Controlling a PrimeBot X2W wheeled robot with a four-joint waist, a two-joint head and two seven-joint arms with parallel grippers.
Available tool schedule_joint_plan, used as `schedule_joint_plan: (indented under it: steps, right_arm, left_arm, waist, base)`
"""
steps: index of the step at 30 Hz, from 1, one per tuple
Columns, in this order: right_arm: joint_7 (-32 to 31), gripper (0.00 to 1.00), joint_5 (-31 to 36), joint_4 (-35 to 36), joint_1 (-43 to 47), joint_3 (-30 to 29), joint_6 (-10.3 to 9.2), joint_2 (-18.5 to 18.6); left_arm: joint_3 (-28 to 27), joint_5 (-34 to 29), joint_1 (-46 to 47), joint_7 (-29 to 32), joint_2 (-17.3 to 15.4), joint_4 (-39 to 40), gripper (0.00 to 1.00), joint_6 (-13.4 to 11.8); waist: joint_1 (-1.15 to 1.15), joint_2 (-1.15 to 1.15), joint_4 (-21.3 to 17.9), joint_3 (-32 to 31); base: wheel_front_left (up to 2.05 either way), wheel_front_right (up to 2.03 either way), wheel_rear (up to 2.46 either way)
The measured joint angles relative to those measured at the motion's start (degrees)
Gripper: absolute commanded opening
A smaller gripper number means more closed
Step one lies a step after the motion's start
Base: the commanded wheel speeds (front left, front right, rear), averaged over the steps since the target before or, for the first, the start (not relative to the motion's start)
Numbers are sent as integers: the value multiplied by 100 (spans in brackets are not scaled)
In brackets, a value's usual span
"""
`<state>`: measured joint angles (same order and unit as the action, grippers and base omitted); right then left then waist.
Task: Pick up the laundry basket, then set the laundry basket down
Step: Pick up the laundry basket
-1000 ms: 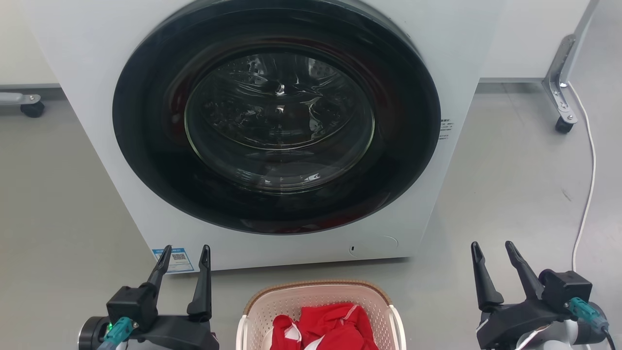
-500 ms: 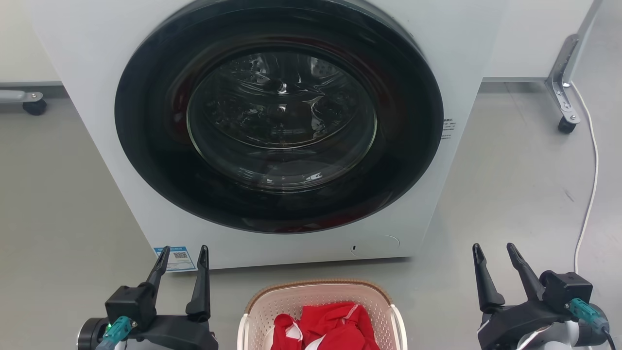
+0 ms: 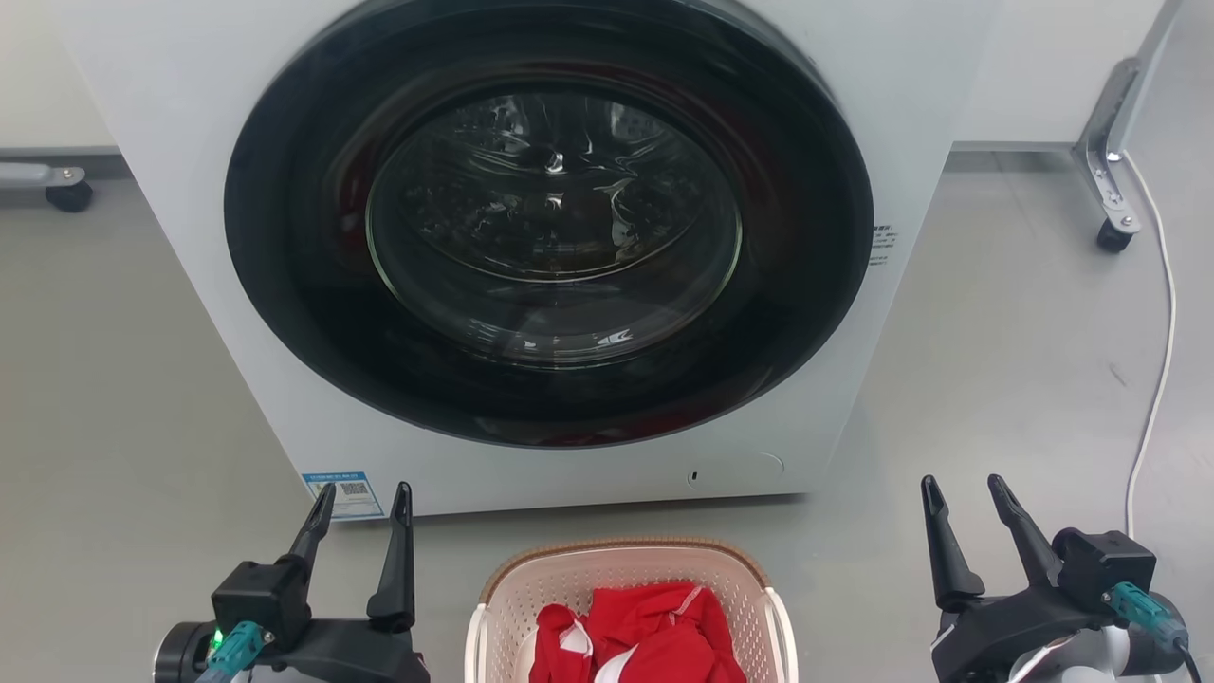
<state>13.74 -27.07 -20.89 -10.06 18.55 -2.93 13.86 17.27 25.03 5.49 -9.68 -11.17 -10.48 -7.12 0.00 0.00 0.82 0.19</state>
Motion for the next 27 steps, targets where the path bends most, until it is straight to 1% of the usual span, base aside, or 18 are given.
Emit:
schedule_joint_plan:
  steps: [13, 27]
  right_arm:
    - [-7, 100, 0, 171, -123, 8, 0, 1]
    - [-132, 100, -19, 216, -601, -22, -9, -1]
  left_arm:
    - [-7, -43, 16, 62, 71, 199, 100, 0]
    - [21, -90, 547, 255, 224, 259, 100, -1]
  waist:
    - [0, 0, 20, 446]
    - [1, 0, 15, 1469]
  base:
    - [0, 0, 0]
    - [0, 0, 0]
